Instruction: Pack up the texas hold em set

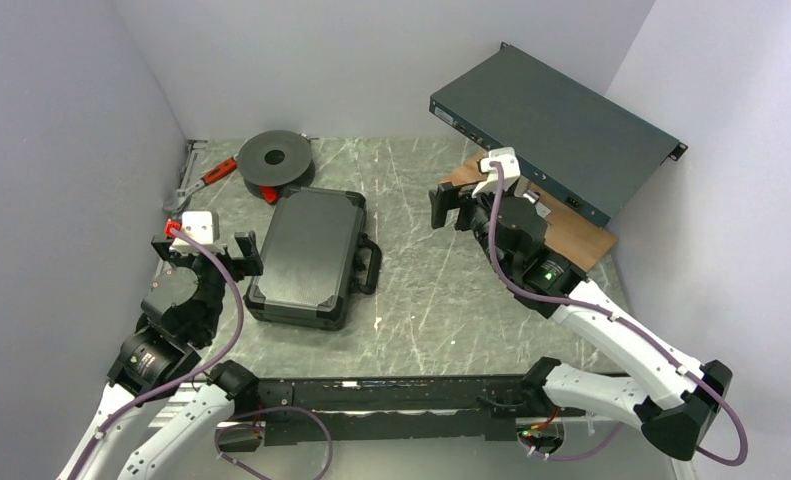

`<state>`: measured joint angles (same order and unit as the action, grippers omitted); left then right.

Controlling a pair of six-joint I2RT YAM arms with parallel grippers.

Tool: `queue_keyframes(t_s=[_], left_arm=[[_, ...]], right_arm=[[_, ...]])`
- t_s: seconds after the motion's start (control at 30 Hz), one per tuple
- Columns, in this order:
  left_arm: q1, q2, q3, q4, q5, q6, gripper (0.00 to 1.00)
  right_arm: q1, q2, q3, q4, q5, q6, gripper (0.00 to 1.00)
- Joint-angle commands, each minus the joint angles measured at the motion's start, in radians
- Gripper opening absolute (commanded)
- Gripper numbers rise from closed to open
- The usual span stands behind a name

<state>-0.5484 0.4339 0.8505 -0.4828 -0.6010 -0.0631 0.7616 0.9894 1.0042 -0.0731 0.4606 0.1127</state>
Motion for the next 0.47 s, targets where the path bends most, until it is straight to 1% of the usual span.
queue_keyframes(t_s=[0.0, 0.17, 0.3, 0.43], left_arm=[[0.004, 0.003, 0.004, 0.021, -0.016, 0.013, 1.00], [0.004, 0.004, 0.004, 0.021, -0.018, 0.013, 1.00], [0.004, 0.003, 0.004, 0.020, -0.019, 0.014, 1.00], [0.004, 0.002, 0.004, 0.020, -0.020, 0.013, 1.00]], right_arm=[[-0.001, -0.003, 0.019, 0.037, -0.025, -0.003, 1.00], [-0.001, -0.032, -0.008, 0.068, -0.053, -0.009, 1.00], [-0.001, -0.053, -0.017, 0.068, -0.124, -0.021, 1.00], [-0.001, -0.048, -0.002, 0.066, -0.126, -0.010, 1.00]])
